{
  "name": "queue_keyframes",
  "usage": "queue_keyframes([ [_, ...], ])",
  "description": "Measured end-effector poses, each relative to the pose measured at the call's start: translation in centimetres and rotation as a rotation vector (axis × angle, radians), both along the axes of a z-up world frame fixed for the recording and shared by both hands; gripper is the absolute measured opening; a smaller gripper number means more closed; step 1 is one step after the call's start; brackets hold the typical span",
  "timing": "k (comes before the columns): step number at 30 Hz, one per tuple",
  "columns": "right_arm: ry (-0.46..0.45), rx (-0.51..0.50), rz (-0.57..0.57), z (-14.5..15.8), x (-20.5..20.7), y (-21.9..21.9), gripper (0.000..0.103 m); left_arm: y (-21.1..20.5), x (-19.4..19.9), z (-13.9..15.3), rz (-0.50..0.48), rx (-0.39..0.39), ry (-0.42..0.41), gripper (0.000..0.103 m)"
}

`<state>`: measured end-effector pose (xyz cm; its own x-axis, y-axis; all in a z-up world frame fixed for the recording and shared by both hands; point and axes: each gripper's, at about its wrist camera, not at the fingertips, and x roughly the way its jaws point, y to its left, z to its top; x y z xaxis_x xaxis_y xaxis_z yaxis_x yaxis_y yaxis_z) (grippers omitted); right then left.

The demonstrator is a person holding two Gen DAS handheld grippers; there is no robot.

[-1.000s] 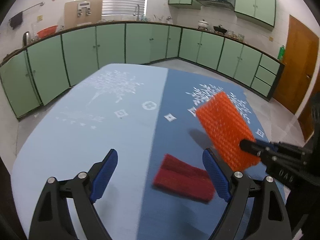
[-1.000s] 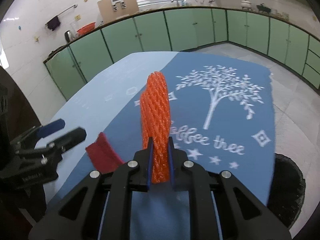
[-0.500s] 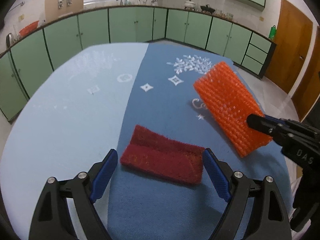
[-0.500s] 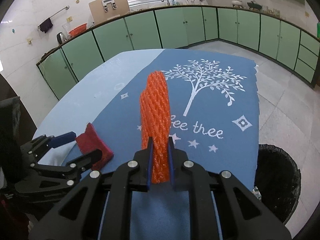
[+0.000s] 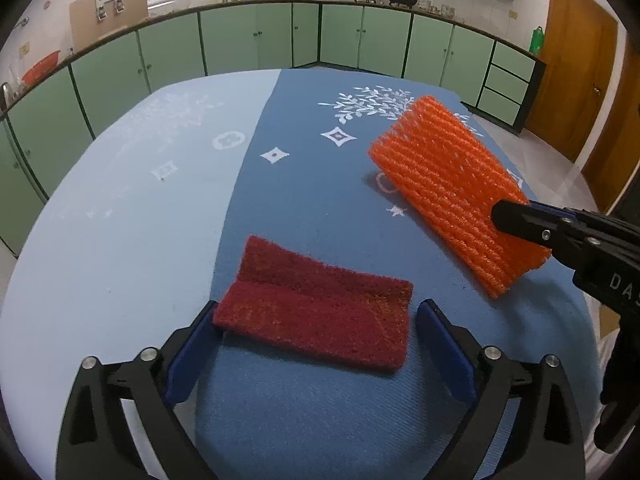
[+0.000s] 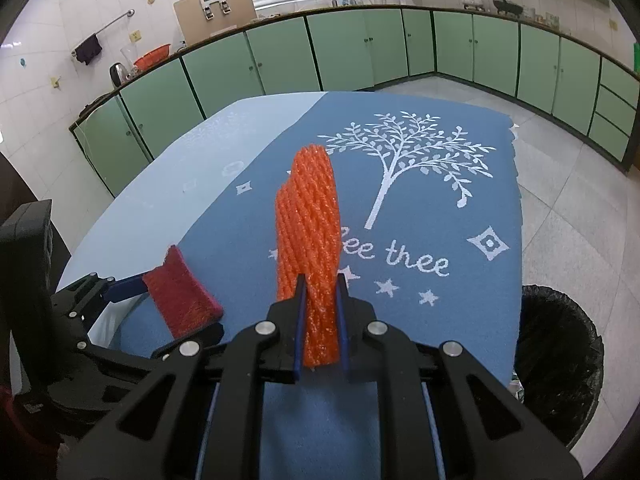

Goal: Collect trash
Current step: 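Lift the red cloth with the left gripper while the right carries the orange mesh to the bin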

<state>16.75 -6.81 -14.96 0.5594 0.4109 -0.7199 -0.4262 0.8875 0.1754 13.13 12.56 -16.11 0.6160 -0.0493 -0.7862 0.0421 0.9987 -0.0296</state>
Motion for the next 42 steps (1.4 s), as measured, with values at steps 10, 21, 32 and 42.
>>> queue_keyframes([
  [10, 0.000, 0.004, -0.003, 0.0, 0.1, -0.2, 0.012, 1.2, 0.2, 0.3, 0.035, -0.043, -0.033, 0.085],
  [21, -0.048, 0.020, -0.011, 2.2, -0.6, -1.0, 0.012, 1.4, -0.3, 2.7, 0.065, -0.065, -0.086, 0.085],
  [32, -0.118, 0.036, -0.038, 5.6, -1.8, -3.0, 0.012, -0.9, -0.5, 7.9, 0.030, -0.089, -0.201, 0.085],
  [42, -0.160, 0.038, -0.077, 7.3, -2.9, -5.8, 0.012, -3.9, -0.7, 11.2, -0.026, -0.097, -0.276, 0.085],
])
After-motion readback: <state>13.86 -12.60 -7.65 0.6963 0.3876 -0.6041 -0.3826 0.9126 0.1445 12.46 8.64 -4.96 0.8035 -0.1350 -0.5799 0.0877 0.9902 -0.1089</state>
